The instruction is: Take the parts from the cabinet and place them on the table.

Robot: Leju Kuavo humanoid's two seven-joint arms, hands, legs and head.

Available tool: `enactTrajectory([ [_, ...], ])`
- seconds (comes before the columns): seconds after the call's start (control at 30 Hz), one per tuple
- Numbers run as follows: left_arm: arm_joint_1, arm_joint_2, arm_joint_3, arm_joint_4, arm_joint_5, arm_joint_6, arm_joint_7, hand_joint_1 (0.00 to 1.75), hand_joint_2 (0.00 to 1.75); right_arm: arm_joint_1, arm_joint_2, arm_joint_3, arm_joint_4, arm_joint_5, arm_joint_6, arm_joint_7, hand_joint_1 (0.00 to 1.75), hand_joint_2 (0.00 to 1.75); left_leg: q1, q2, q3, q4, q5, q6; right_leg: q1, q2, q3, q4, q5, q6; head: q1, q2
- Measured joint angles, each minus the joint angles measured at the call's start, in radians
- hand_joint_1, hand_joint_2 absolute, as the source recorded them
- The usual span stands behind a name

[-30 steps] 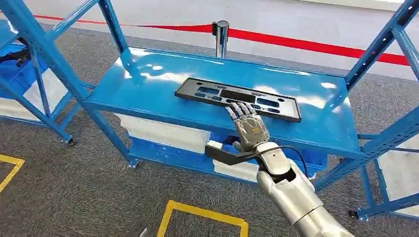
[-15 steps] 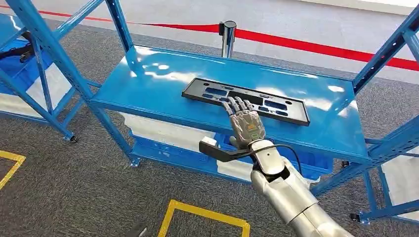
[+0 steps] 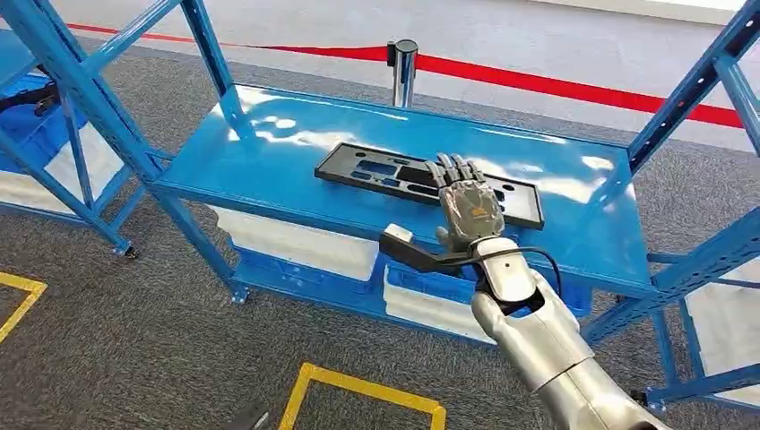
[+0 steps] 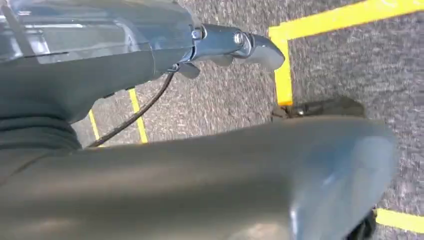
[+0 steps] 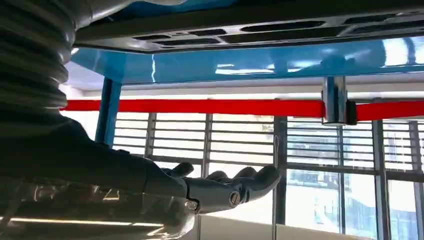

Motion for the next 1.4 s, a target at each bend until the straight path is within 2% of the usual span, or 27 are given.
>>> enactTrajectory([
  [0.03,0.000,0.002,0.000,-0.001,0.000,0.000,0.000,0.00,0.00,0.001,-0.001,0.000,0.000,0.000,0.000,0.000,0.00,1.75,0.001,-0.001,0.004,0.000,-0.005,-0.014,-0.011,-0.005,0.034,-0.075,0.026,0.013,0.002,0.000],
  [0.07,-0.001,0.005,0.000,-0.003,0.000,0.001,0.000,0.00,0.00,0.000,-0.002,0.000,0.000,0.001,0.001,0.000,0.00,1.75,0.003,0.000,0.006,-0.003,-0.005,-0.025,0.001,-0.002,0.046,-0.093,0.014,0.020,0.011,0.000],
  [0.2,-0.004,-0.001,0.000,-0.002,0.000,0.000,0.000,0.00,0.00,-0.002,-0.005,-0.002,0.000,0.002,0.001,0.000,0.00,1.75,0.007,0.001,0.038,-0.055,0.010,-0.060,0.010,0.005,0.054,-0.104,0.013,-0.019,0.003,0.000],
  [0.23,-0.006,-0.002,0.000,-0.002,0.000,0.000,-0.001,0.00,0.00,-0.003,-0.003,-0.002,0.000,0.002,0.000,0.000,0.00,1.75,0.010,0.004,0.036,-0.043,-0.004,-0.057,0.000,0.004,0.065,-0.112,0.014,-0.032,-0.005,0.000],
  [0.27,-0.008,-0.002,0.000,-0.002,0.000,0.000,-0.002,0.00,0.00,-0.008,-0.003,-0.002,0.000,0.003,0.001,0.000,0.00,1.75,0.004,0.006,0.013,0.009,-0.030,-0.050,0.001,0.003,0.071,-0.115,0.012,-0.040,-0.015,0.000],
  [0.33,-0.007,-0.002,-0.001,-0.002,0.000,0.000,-0.001,0.00,0.00,-0.009,-0.003,-0.001,0.000,0.002,0.002,0.000,0.00,1.75,-0.012,0.004,-0.083,0.199,-0.104,-0.044,0.007,0.001,0.077,-0.117,0.007,-0.052,-0.035,0.000],
  [0.37,-0.005,-0.001,-0.001,-0.002,0.001,0.000,0.000,0.00,0.00,-0.005,-0.003,-0.001,0.000,0.002,0.002,0.000,0.00,1.75,-0.019,0.004,-0.129,0.281,-0.125,-0.043,0.011,0.001,0.080,-0.117,0.003,-0.057,-0.042,0.000],
  [0.4,-0.004,0.000,-0.001,-0.002,0.001,0.000,0.000,0.00,0.00,-0.002,-0.003,0.000,0.001,0.002,0.002,0.000,0.00,1.75,-0.023,0.004,-0.153,0.313,-0.121,-0.041,0.014,0.001,0.084,-0.117,0.000,-0.060,-0.046,0.000],
  [0.47,-0.004,0.000,-0.001,-0.002,0.002,0.001,0.000,0.00,0.00,0.001,-0.003,0.000,0.001,0.002,0.002,-0.001,0.00,1.75,-0.026,0.004,-0.128,0.233,-0.053,-0.037,0.014,0.005,0.095,-0.116,-0.008,-0.060,-0.050,0.000],
  [0.53,-0.006,0.001,-0.001,-0.002,0.003,0.001,0.000,0.00,0.00,0.001,-0.003,0.000,0.001,0.000,0.002,-0.002,0.00,1.75,-0.020,0.007,-0.053,0.053,0.040,-0.040,0.009,0.008,0.109,-0.110,-0.023,-0.043,-0.055,0.000],
  [0.57,-0.006,-0.001,-0.001,-0.001,0.003,0.001,0.000,0.00,0.00,0.000,-0.003,-0.001,0.002,-0.001,0.002,-0.003,0.00,1.75,-0.020,0.004,-0.035,0.017,0.029,-0.043,0.020,0.009,0.110,-0.105,-0.032,-0.032,-0.071,0.000],
  [0.6,-0.007,-0.002,-0.001,-0.001,0.003,0.001,0.000,0.00,0.00,-0.001,-0.003,-0.001,0.002,-0.001,0.003,-0.005,0.00,1.75,-0.018,0.001,-0.039,0.017,0.026,-0.022,0.022,0.012,0.109,-0.104,-0.033,-0.030,-0.069,0.000],
  [0.67,-0.007,-0.002,-0.001,0.000,0.004,0.001,0.000,0.00,0.00,-0.001,-0.001,0.000,0.002,-0.001,0.002,-0.007,0.00,1.75,-0.024,-0.001,-0.047,0.028,0.018,-0.008,0.019,0.011,0.111,-0.110,-0.034,-0.029,-0.036,0.000],
  [0.73,-0.007,-0.002,-0.001,-0.001,0.005,0.002,0.000,0.00,0.00,0.002,0.001,0.000,0.002,-0.002,0.002,-0.008,0.00,1.75,-0.027,-0.005,-0.046,0.030,0.013,0.010,0.013,0.006,0.110,-0.096,-0.049,-0.026,-0.026,0.000],
  [0.77,-0.008,-0.002,-0.001,-0.001,0.005,0.002,0.000,0.00,0.00,0.000,0.002,0.000,0.002,-0.002,0.002,-0.008,0.00,1.75,-0.029,-0.006,-0.045,0.030,0.012,0.014,0.013,0.003,0.086,-0.051,-0.076,-0.027,-0.016,0.000],
  [0.83,-0.008,-0.002,-0.001,-0.001,0.005,0.002,0.000,0.00,0.00,-0.001,0.005,0.000,0.002,-0.002,0.002,-0.008,0.00,1.75,-0.035,-0.005,-0.045,0.030,0.010,0.018,0.021,0.002,-0.002,0.113,-0.147,-0.027,-0.004,0.000],
  [0.9,-0.006,-0.002,-0.001,-0.001,0.005,0.001,0.000,0.00,0.00,0.005,0.004,0.000,0.004,-0.002,0.003,-0.008,0.00,1.75,-0.046,-0.005,-0.042,0.031,0.006,0.024,0.029,0.002,-0.077,0.235,-0.171,-0.034,-0.002,0.000],
  [0.93,-0.005,-0.002,-0.001,0.000,0.005,0.001,0.000,0.00,0.00,0.008,0.004,0.000,0.005,-0.002,0.003,-0.008,0.00,1.75,-0.052,-0.006,-0.038,0.031,0.003,0.028,0.036,0.002,-0.083,0.228,-0.149,-0.041,0.000,0.000],
  [0.97,-0.005,-0.002,-0.001,0.000,0.005,0.001,0.000,0.00,0.00,0.008,0.004,0.000,0.005,-0.002,0.003,-0.008,0.00,1.75,-0.060,-0.007,-0.032,0.030,0.000,0.033,0.044,0.002,-0.067,0.177,-0.105,-0.054,0.002,0.000],
  [1.03,-0.007,-0.002,-0.001,-0.001,0.005,0.001,0.000,0.00,0.00,0.004,0.005,0.000,0.005,-0.002,0.003,-0.008,0.00,1.75,-0.073,-0.008,-0.018,0.029,-0.006,0.040,0.067,0.003,0.005,0.006,-0.004,-0.093,0.003,0.000],
  [1.07,-0.006,-0.007,-0.001,0.001,0.005,0.001,0.000,0.00,0.00,0.001,0.005,0.000,0.005,-0.002,0.003,-0.008,0.00,1.75,-0.070,-0.008,-0.016,0.027,-0.008,0.042,0.083,0.002,0.027,-0.053,0.013,-0.119,0.001,0.000],
  [1.1,-0.008,-0.008,-0.001,0.000,0.005,0.003,0.000,0.00,0.00,-0.001,0.005,0.000,0.005,-0.002,0.003,-0.008,0.00,1.75,-0.078,-0.010,-0.019,0.028,-0.010,0.039,0.080,0.000,0.034,-0.069,0.005,-0.126,-0.005,0.000],
  [1.2,-0.006,-0.009,-0.001,0.000,0.006,0.002,0.000,0.00,0.00,-0.003,0.005,0.000,0.005,-0.002,0.003,-0.008,0.00,1.75,-0.074,-0.007,-0.019,0.021,-0.009,0.032,0.085,0.005,0.036,-0.078,0.004,-0.128,0.000,0.000],
  [1.23,-0.007,-0.008,-0.001,0.000,0.006,0.001,0.000,0.00,0.00,-0.002,0.006,-0.001,0.005,-0.002,0.003,-0.008,0.00,1.75,-0.080,-0.007,-0.018,0.025,-0.016,0.029,0.067,0.003,0.051,-0.099,0.012,-0.118,-0.001,0.000],
  [1.27,-0.007,-0.008,-0.001,0.000,0.006,0.001,0.000,0.00,0.00,-0.004,0.007,0.000,0.005,-0.002,0.002,-0.008,0.00,1.75,-0.079,-0.005,-0.021,0.043,-0.027,0.024,0.066,0.003,0.058,-0.106,0.013,-0.114,-0.002,0.000],
  [1.37,-0.006,-0.007,-0.001,0.000,0.006,0.001,0.000,0.00,0.00,-0.002,0.011,0.001,0.005,-0.002,0.003,-0.008,0.00,1.75,-0.068,-0.006,-0.130,0.262,-0.129,0.014,0.064,0.002,0.062,-0.105,0.008,-0.116,-0.014,0.000],
  [1.4,-0.005,-0.006,-0.001,0.000,0.006,0.001,0.000,0.00,0.00,0.002,0.011,0.001,0.005,-0.002,0.003,-0.008,0.00,1.75,-0.065,-0.005,-0.160,0.314,-0.140,0.010,0.064,0.002,0.062,-0.104,0.007,-0.115,-0.015,0.000],
])
